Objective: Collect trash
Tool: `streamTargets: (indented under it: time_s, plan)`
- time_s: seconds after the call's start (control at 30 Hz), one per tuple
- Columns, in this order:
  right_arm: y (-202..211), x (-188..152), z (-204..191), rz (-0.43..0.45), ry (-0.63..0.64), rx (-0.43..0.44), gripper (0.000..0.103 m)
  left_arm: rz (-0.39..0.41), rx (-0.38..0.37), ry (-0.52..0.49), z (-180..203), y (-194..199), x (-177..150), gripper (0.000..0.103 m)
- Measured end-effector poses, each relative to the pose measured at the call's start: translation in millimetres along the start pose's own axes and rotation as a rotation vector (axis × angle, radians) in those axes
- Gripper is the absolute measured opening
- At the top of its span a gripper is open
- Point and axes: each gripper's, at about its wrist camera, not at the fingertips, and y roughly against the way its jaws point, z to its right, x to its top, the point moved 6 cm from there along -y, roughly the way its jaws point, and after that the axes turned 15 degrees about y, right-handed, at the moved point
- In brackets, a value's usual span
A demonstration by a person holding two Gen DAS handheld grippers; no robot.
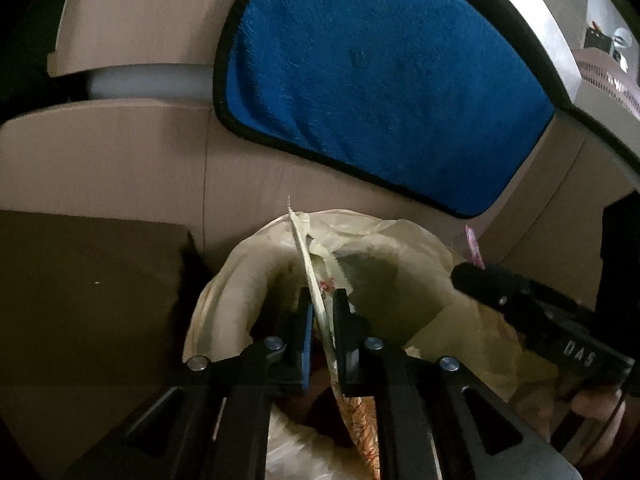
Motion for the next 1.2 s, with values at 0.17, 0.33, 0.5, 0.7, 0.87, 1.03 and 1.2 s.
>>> streamTargets:
  time_s: [0.17,0.33,0.5,0.7,0.87,1.03,1.2]
  plan:
    - [10,-1,0,0.008,-0.002,-0.023,0.047,-0.011,-0.038,0.032,0,12,7,0.036]
    - [20,2,-8,0.025,-0.02,0.001,0.049,0.002,-0.04,0.01,6,32,10,0.04]
    - [34,4,-21,0.034,-0.035,0.011,0.049,0.065,0.037,0.017,-3,65,8,0.05]
    - [70,-5,-38,0.051,0.022,-0.074,0.049,0.202,0.195,-0.031,-15,141,-21,0.054]
    - [120,-33,-61,0.072,0.025,-0.104,0.049,0.268,0.321,-0.072,-15,209,-79,0.054]
    - [176,-68,-104,0.088,0.143,-0.229,0.049,0.277,0.275,-0.097,-6,262,-127,0.054]
    - [223,-102,-154,0.102,0.165,-0.143,0.049,0.325,0.295,-0.106,4,311,-161,0.054]
